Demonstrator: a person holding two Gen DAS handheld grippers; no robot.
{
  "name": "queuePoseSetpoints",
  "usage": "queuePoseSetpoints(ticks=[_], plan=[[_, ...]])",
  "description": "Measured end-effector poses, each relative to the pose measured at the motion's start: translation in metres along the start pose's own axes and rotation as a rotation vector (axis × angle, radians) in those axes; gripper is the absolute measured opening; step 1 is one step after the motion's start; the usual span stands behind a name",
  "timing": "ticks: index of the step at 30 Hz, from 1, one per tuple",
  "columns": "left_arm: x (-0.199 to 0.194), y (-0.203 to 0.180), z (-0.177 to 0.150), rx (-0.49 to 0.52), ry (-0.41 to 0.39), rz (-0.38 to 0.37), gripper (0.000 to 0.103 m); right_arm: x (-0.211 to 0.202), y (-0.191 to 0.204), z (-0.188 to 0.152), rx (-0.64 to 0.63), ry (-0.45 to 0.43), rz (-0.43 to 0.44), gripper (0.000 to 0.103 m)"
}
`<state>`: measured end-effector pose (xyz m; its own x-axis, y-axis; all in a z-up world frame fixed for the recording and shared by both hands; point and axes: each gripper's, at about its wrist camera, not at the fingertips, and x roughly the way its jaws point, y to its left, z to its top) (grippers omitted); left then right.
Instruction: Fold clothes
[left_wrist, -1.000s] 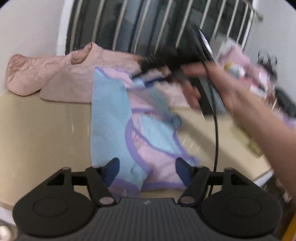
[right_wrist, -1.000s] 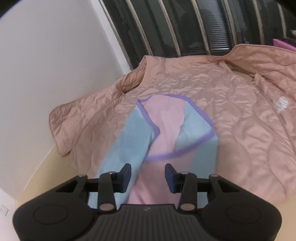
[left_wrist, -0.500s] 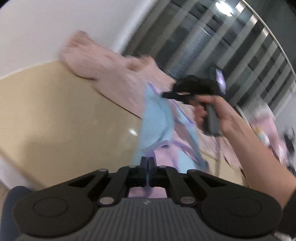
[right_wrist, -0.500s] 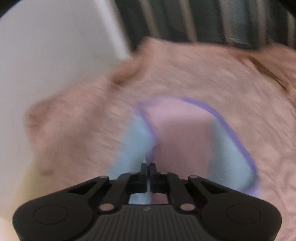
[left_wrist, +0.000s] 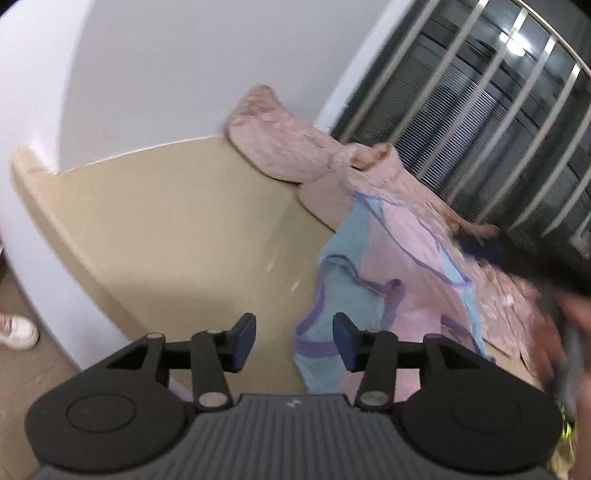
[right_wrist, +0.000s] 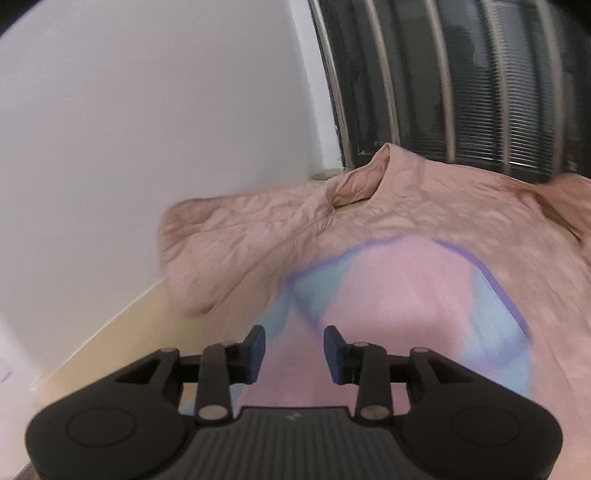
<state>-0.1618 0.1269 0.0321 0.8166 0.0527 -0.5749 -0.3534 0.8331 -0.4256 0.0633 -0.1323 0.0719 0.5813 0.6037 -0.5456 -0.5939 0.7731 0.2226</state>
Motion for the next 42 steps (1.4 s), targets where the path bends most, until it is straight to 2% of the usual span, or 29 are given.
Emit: queuePoseSetpoints(ticks=[2,6,7,10,11,12,13,14,16,21,23,26,28,30,31,32,33,34,35,38,42], plan=[[0.002,-0.006,0.003,0.047,0.034,-0.010,0.050,-0.043,0.009,-0.040,-0.002,0.008,-0.047,0.038],[0.009,-0.016,0.000,0.116,0.096,0.028,0.054,-0.097,0.042,-0.107,0.079,0.053,-0.306,0.037],[0.007,-0.018,-0.003,0.134,0.101,0.028,0.057,-0.104,0.047,-0.117,0.100,0.057,-0.324,0.037],[0.008,-0.024,-0.011,0.187,0.102,0.059,0.058,-0.108,0.052,-0.135,0.174,0.058,-0.298,0.036],[0.011,-0.027,-0.012,0.201,0.109,0.073,0.055,-0.103,0.053,-0.137,0.175,0.073,-0.309,0.036],[0.013,-0.029,-0.014,0.219,0.119,0.074,0.040,-0.098,0.056,-0.138,0.165,0.088,-0.333,0.036],[0.016,-0.031,-0.016,0.246,0.124,0.079,0.015,-0.093,0.058,-0.138,0.142,0.090,-0.359,0.035],[0.018,-0.033,-0.017,0.270,0.129,0.083,0.006,-0.089,0.060,-0.139,0.118,0.089,-0.385,0.026],[0.020,-0.037,-0.018,0.286,0.131,0.091,0.003,-0.079,0.063,-0.141,0.089,0.099,-0.422,0.008],[0.017,-0.043,-0.026,0.252,0.131,0.101,0.000,-0.085,0.061,-0.143,0.041,0.097,-0.450,0.005],[0.012,-0.047,-0.034,0.191,0.165,0.047,0.000,-0.092,0.049,-0.142,0.030,0.102,-0.483,0.005],[0.005,-0.071,-0.056,0.214,0.212,-0.039,0.000,-0.103,0.021,-0.139,0.011,0.112,-0.557,0.005],[0.002,-0.084,-0.066,0.204,0.270,-0.134,0.002,-0.110,0.001,-0.139,0.005,0.109,-0.594,0.008],[0.000,-0.092,-0.065,0.190,0.315,-0.215,0.009,-0.121,-0.002,-0.136,-0.031,0.080,-0.612,0.013],[-0.002,-0.092,-0.057,0.186,0.294,-0.236,0.014,-0.128,0.002,-0.134,-0.043,0.051,-0.604,0.017],[-0.003,-0.093,-0.048,0.184,0.274,-0.249,0.018,-0.134,0.007,-0.132,-0.041,0.026,-0.569,0.026],[0.005,-0.092,-0.033,0.195,0.260,-0.226,0.031,-0.138,0.014,-0.131,-0.026,0.013,-0.507,0.030],[0.013,-0.092,-0.018,0.206,0.246,-0.203,0.039,-0.140,0.021,-0.130,-0.010,0.003,-0.441,0.033],[0.021,-0.091,-0.003,0.217,0.232,-0.180,0.051,-0.138,0.029,-0.131,0.002,0.003,-0.381,0.033],[0.047,-0.091,0.041,0.250,0.194,-0.110,0.053,-0.124,0.058,-0.137,0.001,0.007,-0.244,0.033],[0.122,-0.101,0.078,0.291,0.219,-0.027,0.053,-0.091,0.111,-0.145,-0.138,0.010,-0.146,0.030]])
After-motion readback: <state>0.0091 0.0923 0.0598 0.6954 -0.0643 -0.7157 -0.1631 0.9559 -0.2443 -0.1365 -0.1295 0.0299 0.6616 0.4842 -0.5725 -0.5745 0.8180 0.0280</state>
